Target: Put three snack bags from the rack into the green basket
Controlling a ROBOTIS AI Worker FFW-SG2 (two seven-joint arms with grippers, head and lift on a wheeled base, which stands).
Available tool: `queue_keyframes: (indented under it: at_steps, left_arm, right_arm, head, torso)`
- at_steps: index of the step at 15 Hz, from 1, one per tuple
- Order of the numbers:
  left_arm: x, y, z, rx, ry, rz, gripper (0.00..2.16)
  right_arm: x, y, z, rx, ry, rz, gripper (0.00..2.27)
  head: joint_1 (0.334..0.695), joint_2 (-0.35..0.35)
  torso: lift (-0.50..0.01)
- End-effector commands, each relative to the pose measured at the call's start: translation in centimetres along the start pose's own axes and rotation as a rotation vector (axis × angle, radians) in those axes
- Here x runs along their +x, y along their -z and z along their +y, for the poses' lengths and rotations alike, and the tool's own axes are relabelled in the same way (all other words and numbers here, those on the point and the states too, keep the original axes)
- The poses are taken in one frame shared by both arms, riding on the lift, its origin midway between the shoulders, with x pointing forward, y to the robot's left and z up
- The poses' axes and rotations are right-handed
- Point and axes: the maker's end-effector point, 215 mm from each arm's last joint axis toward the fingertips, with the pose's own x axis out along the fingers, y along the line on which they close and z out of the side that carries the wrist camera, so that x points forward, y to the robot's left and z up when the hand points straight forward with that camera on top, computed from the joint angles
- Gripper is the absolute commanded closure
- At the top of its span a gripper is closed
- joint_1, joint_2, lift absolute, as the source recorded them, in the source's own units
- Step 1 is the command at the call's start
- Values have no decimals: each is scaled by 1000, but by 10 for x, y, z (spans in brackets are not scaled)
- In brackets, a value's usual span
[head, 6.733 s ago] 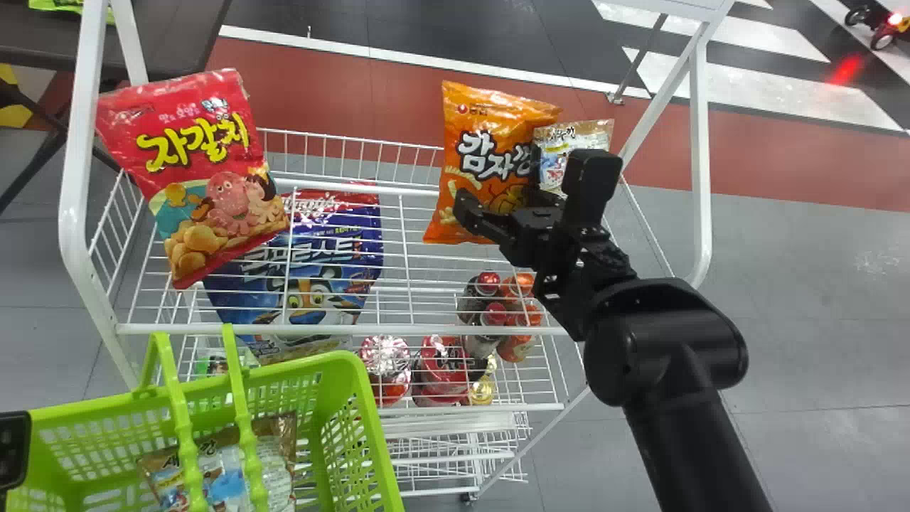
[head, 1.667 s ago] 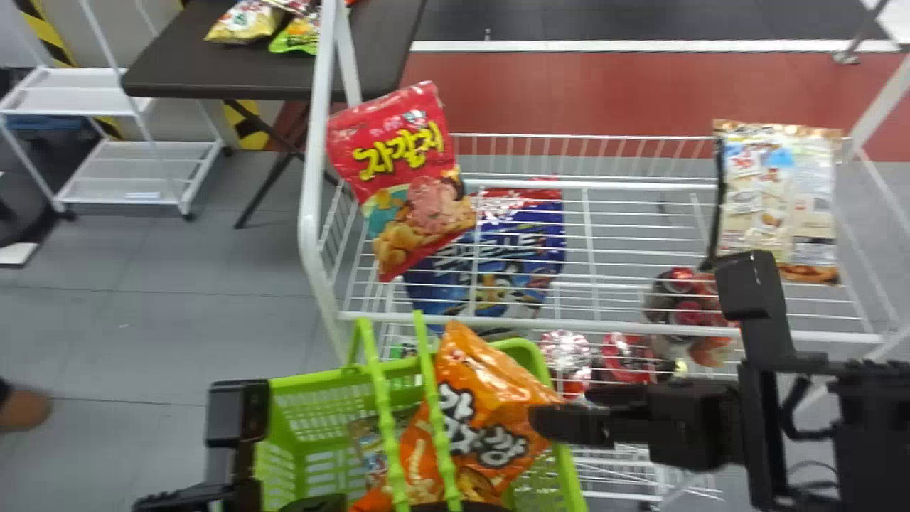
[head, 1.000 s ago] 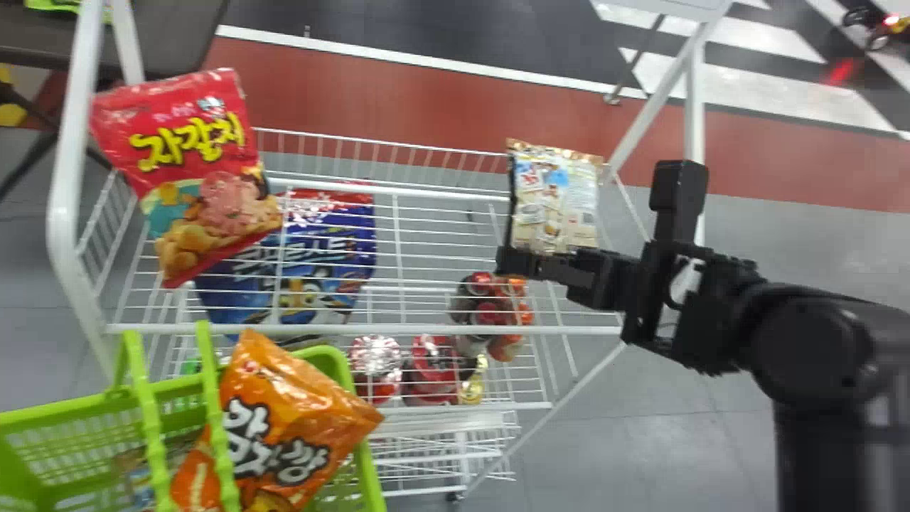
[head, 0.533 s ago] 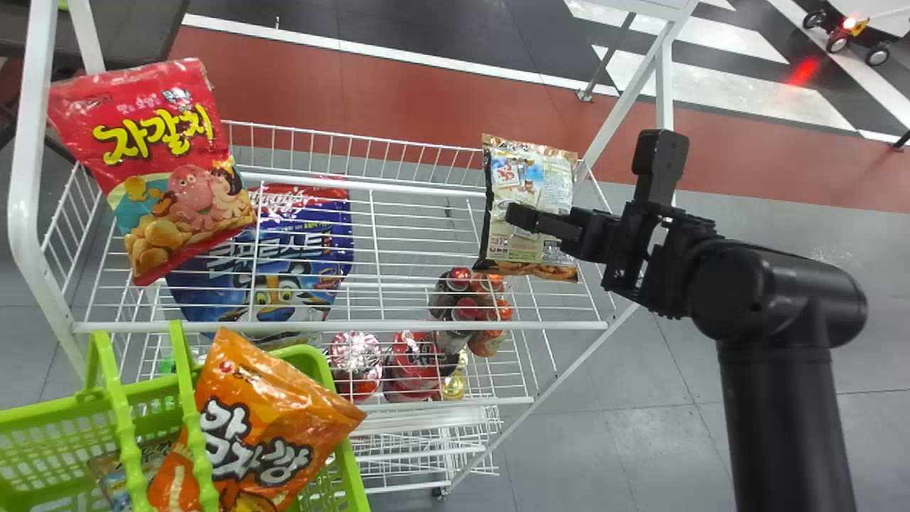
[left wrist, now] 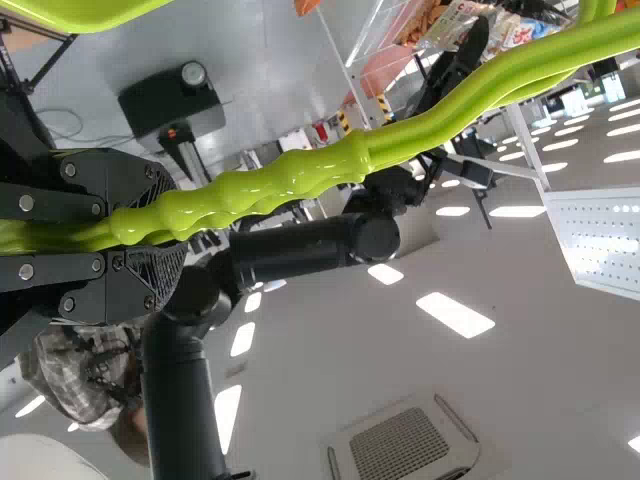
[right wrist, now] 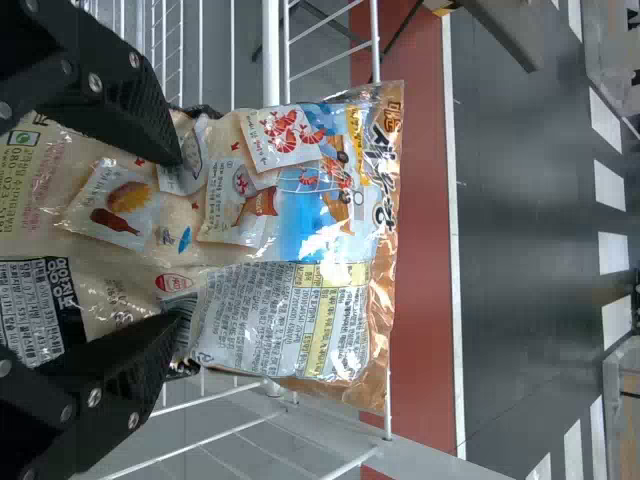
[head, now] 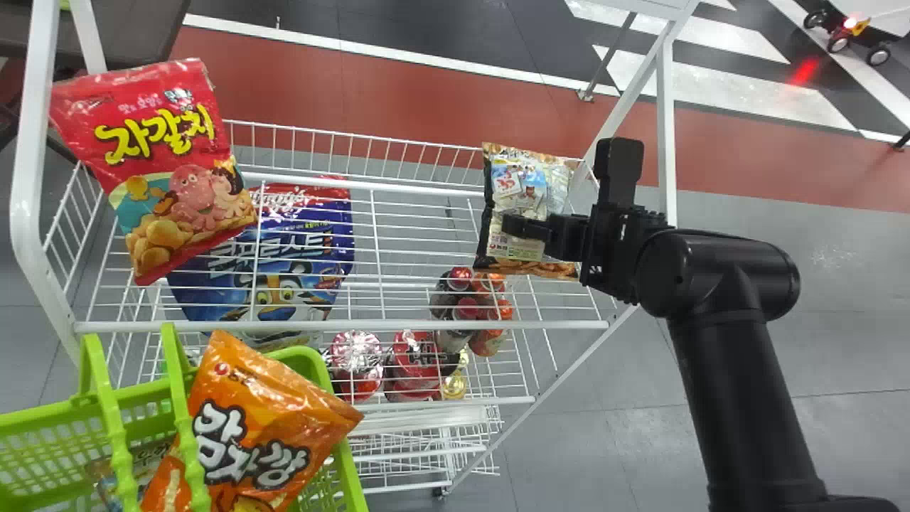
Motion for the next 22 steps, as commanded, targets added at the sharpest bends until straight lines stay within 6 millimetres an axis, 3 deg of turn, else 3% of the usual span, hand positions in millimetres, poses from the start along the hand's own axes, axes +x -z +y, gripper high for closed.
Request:
queue_keyframes:
  at_steps: [1, 3, 6, 8, 10, 12, 17, 22]
  left_arm:
    - [0, 0, 0, 0, 0, -2, 2148]
    - [0, 0, 0, 0, 0, -2, 2148]
    - [0, 0, -1, 0, 0, -3, 2148]
    - [0, 0, -1, 0, -1, -3, 2148]
    - [0, 0, -1, 1, -1, -3, 2148]
    - [0, 0, -1, 1, -4, -3, 2148]
    - [1, -2, -1, 4, -2, -5, 2148]
    - [2, -2, 0, 4, -4, -3, 2148]
  right_arm:
    - [-1, 5, 0, 10, -3, 15, 2135]
    - [-15, -3, 1, 22, -16, -26, 2253]
    - [-43, -15, 10, 46, -65, -80, 2253]
    - [-64, -26, 23, 61, -118, -118, 2253]
    - [-89, -24, 41, 81, -195, -107, 2253]
    - [-117, -12, 69, 100, -298, -60, 2253]
    - [-178, 62, 159, 136, -603, 141, 2253]
    - [-230, 115, 231, 175, -853, 304, 2253]
  head:
    - [695, -350]
    - [695, -350]
    - [695, -350]
    - [695, -350]
    - [695, -350]
    - [695, -350]
    - [695, -350]
    - [695, -249]
  torso:
    - [0]
    - [0]
    - [0]
    - [0]
    - [0]
    - [0]
    - [0]
    - [0]
